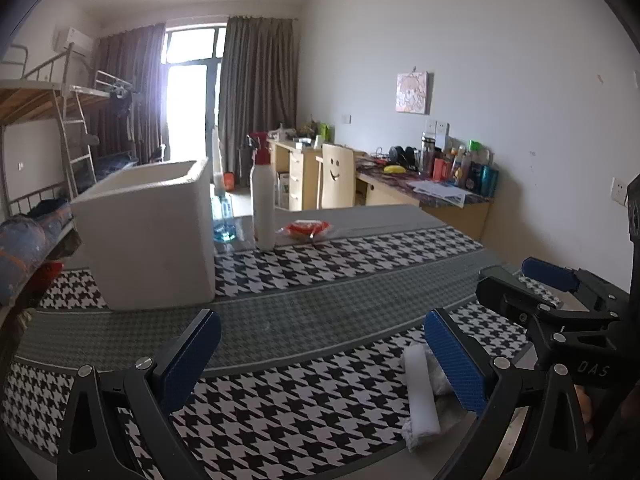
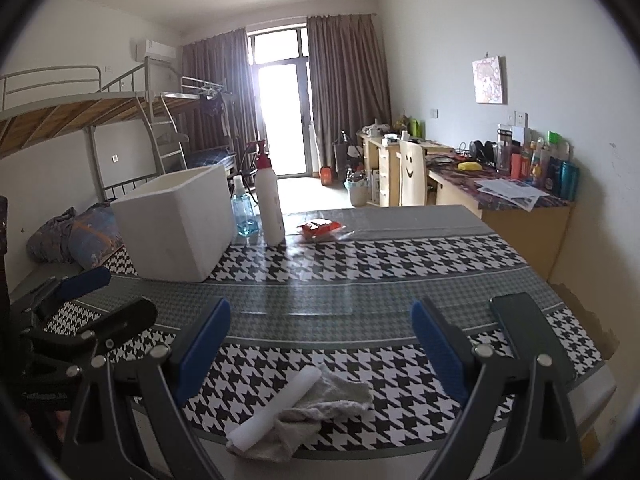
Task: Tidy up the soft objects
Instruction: 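Lower both open tools over the white roll and grey cloth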
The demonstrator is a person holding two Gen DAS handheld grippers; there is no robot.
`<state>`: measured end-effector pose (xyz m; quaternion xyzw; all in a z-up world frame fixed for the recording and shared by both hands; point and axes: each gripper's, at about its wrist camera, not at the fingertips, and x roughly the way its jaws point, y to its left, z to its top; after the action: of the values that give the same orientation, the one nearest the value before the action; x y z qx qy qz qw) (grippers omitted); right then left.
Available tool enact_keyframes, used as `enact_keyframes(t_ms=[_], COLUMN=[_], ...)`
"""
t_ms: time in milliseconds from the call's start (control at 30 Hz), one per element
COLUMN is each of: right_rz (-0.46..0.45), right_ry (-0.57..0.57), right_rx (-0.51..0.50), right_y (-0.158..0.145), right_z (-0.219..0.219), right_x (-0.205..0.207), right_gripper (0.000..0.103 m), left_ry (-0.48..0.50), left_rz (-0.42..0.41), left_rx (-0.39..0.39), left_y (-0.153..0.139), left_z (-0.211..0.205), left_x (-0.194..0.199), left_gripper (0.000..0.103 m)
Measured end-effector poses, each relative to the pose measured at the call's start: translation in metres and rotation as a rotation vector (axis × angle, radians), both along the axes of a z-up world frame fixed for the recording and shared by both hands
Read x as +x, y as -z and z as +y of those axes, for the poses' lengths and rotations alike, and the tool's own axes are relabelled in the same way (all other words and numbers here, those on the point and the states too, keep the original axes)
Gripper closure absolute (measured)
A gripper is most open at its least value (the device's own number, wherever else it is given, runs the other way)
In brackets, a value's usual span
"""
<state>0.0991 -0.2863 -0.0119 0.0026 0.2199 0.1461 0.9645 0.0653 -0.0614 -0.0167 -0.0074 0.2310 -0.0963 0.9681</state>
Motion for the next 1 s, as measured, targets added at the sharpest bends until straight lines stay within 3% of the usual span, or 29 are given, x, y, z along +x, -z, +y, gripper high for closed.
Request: enact_keyframes(t_ms=[567,1000], right_rz=[0.047,0.142], right_ry=[0.001,-0.002], right_rx=[-0.045,-0.053], right_y=[0.028,0.057], right_z=[-0.007,-0.014], right_x=[-0.006,-0.004], right_gripper=[0.009,0.009], left_ry=[0.02,0.06], left_rz=[0.053,0.121], left_rx=[-0.003,0.016], left_y=[0.024,0.045], left_z=[-0.009,-0.018], left_x=[0.002,0.004], left_gripper=[0.001,0.001])
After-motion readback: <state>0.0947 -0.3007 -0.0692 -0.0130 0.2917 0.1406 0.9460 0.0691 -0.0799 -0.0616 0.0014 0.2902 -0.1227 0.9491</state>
